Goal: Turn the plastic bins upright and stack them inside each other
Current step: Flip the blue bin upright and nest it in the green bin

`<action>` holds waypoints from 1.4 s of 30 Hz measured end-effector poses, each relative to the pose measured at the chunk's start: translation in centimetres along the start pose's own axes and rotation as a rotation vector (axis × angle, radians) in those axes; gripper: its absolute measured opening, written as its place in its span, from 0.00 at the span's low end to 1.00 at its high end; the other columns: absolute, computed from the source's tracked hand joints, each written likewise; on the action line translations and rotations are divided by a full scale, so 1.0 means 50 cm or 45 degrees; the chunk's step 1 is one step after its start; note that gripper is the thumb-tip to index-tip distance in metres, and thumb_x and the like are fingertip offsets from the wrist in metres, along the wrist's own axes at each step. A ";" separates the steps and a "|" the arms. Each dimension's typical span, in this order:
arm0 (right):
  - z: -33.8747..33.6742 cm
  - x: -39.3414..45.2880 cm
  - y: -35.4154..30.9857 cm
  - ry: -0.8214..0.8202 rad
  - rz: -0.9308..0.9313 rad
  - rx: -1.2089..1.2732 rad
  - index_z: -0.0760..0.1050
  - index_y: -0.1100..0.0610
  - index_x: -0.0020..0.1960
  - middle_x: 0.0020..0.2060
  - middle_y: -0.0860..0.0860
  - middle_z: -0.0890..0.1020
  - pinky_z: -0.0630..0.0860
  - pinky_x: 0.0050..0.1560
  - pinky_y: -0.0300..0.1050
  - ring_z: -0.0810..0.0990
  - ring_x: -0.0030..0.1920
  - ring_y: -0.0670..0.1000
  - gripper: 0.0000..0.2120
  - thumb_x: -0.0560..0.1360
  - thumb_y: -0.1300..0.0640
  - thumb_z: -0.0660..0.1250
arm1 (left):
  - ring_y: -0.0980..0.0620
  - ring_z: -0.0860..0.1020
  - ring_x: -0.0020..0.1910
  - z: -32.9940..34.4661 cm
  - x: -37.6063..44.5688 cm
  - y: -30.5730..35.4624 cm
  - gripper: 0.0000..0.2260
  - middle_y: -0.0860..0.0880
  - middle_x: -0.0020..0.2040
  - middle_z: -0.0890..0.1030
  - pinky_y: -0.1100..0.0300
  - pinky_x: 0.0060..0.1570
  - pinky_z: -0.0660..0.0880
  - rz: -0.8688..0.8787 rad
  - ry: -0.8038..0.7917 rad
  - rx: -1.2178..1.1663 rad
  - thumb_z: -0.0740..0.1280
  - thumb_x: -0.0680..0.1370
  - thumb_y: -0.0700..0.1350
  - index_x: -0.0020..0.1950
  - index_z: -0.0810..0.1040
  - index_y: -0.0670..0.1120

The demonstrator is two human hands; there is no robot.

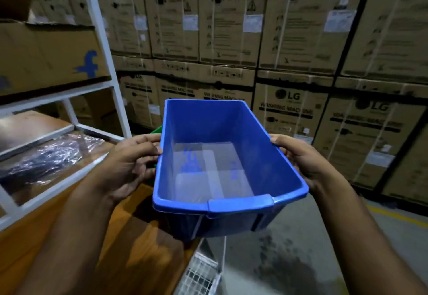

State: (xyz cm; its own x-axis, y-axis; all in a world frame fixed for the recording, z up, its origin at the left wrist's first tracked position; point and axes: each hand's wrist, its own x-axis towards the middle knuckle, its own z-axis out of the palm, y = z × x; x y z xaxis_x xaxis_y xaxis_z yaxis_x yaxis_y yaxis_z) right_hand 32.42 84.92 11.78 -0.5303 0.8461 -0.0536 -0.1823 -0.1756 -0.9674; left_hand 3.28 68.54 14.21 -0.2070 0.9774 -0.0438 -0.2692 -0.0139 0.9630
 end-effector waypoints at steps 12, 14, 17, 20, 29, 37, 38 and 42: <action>0.015 0.437 -0.010 -0.507 0.157 0.052 0.69 0.70 0.67 0.28 0.50 0.81 0.70 0.20 0.31 0.75 0.20 0.41 0.18 0.79 0.64 0.59 | 0.57 0.82 0.34 -0.066 0.191 -0.011 0.27 0.37 0.55 0.79 0.67 0.26 0.76 0.169 0.497 -0.018 0.66 0.66 0.36 0.67 0.75 0.38; 0.007 0.517 -0.010 -0.631 0.211 0.059 0.70 0.69 0.66 0.32 0.52 0.82 0.72 0.20 0.32 0.77 0.22 0.42 0.17 0.79 0.65 0.61 | 0.51 0.84 0.45 -0.063 0.210 -0.023 0.29 0.37 0.60 0.80 0.62 0.35 0.80 0.199 0.603 0.036 0.69 0.64 0.38 0.66 0.77 0.41; 0.011 0.614 -0.015 -0.838 0.281 0.061 0.71 0.67 0.66 0.35 0.54 0.83 0.73 0.20 0.33 0.79 0.24 0.44 0.18 0.77 0.63 0.63 | 0.53 0.84 0.41 -0.047 0.237 -0.045 0.20 0.43 0.52 0.84 0.63 0.36 0.80 0.250 0.770 -0.024 0.63 0.70 0.35 0.61 0.81 0.42; 0.023 0.688 -0.010 -0.987 0.340 0.054 0.71 0.67 0.66 0.39 0.56 0.82 0.76 0.22 0.36 0.79 0.27 0.46 0.23 0.74 0.59 0.68 | 0.51 0.83 0.43 -0.013 0.260 -0.060 0.21 0.44 0.50 0.84 0.60 0.41 0.80 0.278 0.901 -0.073 0.64 0.69 0.37 0.60 0.82 0.41; 0.059 0.791 0.039 -1.189 0.501 0.066 0.73 0.66 0.66 0.55 0.63 0.77 0.82 0.34 0.41 0.77 0.38 0.51 0.27 0.70 0.57 0.72 | 0.48 0.80 0.46 0.021 0.278 -0.102 0.17 0.43 0.52 0.84 0.59 0.42 0.80 0.266 1.246 -0.026 0.63 0.71 0.36 0.56 0.85 0.43; 0.050 0.818 0.110 -1.175 0.530 -0.093 0.78 0.63 0.61 0.50 0.60 0.84 0.83 0.40 0.47 0.83 0.44 0.54 0.19 0.72 0.58 0.71 | 0.49 0.80 0.44 0.018 0.285 -0.170 0.19 0.40 0.53 0.81 0.58 0.38 0.79 0.139 1.363 -0.016 0.64 0.72 0.32 0.63 0.78 0.37; 0.047 0.817 0.121 -1.148 0.534 -0.123 0.78 0.63 0.60 0.48 0.60 0.85 0.84 0.37 0.46 0.84 0.42 0.53 0.15 0.75 0.60 0.68 | 0.48 0.80 0.46 0.018 0.289 -0.182 0.18 0.39 0.54 0.81 0.57 0.40 0.80 0.116 1.383 -0.023 0.63 0.74 0.30 0.63 0.78 0.37; 0.035 0.815 0.164 -1.066 0.442 -0.306 0.79 0.65 0.55 0.44 0.61 0.80 0.79 0.29 0.38 0.80 0.31 0.48 0.10 0.77 0.62 0.66 | 0.48 0.81 0.44 0.012 0.302 -0.224 0.17 0.41 0.48 0.83 0.54 0.40 0.80 0.007 1.492 -0.053 0.62 0.75 0.29 0.61 0.79 0.41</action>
State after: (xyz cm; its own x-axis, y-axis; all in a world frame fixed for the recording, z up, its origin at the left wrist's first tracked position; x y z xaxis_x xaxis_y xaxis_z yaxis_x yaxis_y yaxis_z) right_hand 7.83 117.09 2.09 -0.9633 0.1119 -0.2439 0.2244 -0.1625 -0.9609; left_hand 3.75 83.56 2.93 -0.9423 0.1857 -0.2785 -0.2914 -0.0455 0.9555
